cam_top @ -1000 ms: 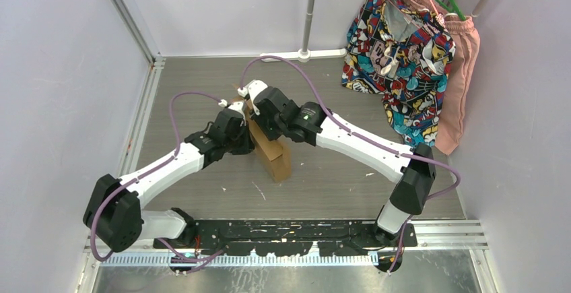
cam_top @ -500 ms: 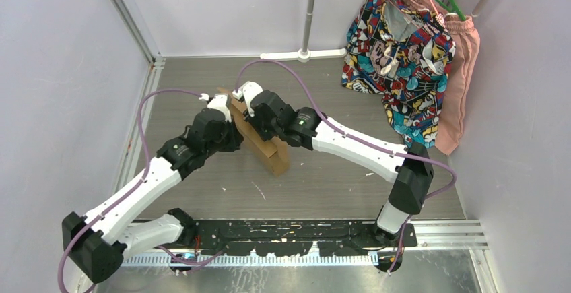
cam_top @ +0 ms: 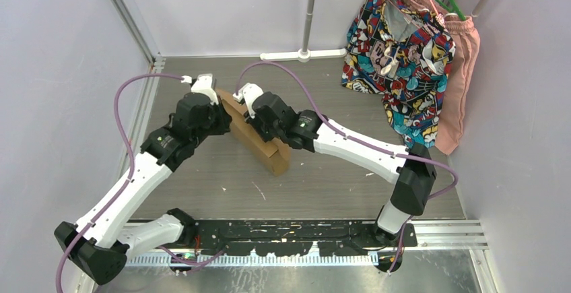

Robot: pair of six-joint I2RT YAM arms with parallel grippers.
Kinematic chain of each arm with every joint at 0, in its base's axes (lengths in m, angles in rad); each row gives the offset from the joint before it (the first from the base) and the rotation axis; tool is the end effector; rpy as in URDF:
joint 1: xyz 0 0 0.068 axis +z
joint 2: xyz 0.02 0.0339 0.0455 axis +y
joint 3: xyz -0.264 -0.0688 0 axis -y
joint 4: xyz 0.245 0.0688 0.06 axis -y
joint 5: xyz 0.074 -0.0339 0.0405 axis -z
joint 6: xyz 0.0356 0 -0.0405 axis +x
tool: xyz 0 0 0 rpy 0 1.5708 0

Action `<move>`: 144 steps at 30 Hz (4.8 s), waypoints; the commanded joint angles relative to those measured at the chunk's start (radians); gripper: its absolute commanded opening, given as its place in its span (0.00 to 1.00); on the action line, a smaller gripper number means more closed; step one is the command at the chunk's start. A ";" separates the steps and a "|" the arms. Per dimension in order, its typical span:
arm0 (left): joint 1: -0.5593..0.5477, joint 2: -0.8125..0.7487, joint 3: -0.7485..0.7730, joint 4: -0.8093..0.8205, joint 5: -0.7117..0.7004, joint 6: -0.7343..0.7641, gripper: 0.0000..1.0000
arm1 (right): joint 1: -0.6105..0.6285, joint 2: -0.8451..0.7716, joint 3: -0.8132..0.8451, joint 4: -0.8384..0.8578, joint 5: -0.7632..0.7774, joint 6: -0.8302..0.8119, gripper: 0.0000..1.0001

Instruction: Fold the paper box

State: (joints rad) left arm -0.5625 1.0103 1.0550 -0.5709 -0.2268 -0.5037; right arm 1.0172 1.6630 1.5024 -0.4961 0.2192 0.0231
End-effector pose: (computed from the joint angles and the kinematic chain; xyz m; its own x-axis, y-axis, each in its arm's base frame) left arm 0.1867 -0.1083 0.3534 -0.5435 -0.2133 -0.8118 0.1060 0.9420 -0.3185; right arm 0.2074 0.3208 0.3300 -0.3380 -0.5039 -0.7949 -0.7321 0.6715 -0.1144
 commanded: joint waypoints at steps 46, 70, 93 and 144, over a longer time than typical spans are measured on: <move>0.054 0.264 -0.048 0.148 0.177 -0.018 0.00 | 0.005 -0.311 -0.159 -0.163 -0.296 0.124 0.46; 0.050 0.253 -0.021 0.046 0.216 -0.011 0.00 | 0.245 -0.081 -0.453 0.425 0.221 0.249 0.46; 0.027 0.326 0.061 0.022 0.347 -0.017 0.00 | 0.011 -0.227 -0.559 0.389 0.187 0.307 0.47; 0.180 0.771 0.756 -0.391 0.560 0.151 0.09 | 0.031 -0.179 -0.556 0.387 0.145 0.336 0.48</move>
State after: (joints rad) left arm -0.3958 1.7302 1.7191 -0.8860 0.3233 -0.3939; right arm 1.0348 1.4803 0.9234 -0.1528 0.3428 0.3481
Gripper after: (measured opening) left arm 0.078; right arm 0.476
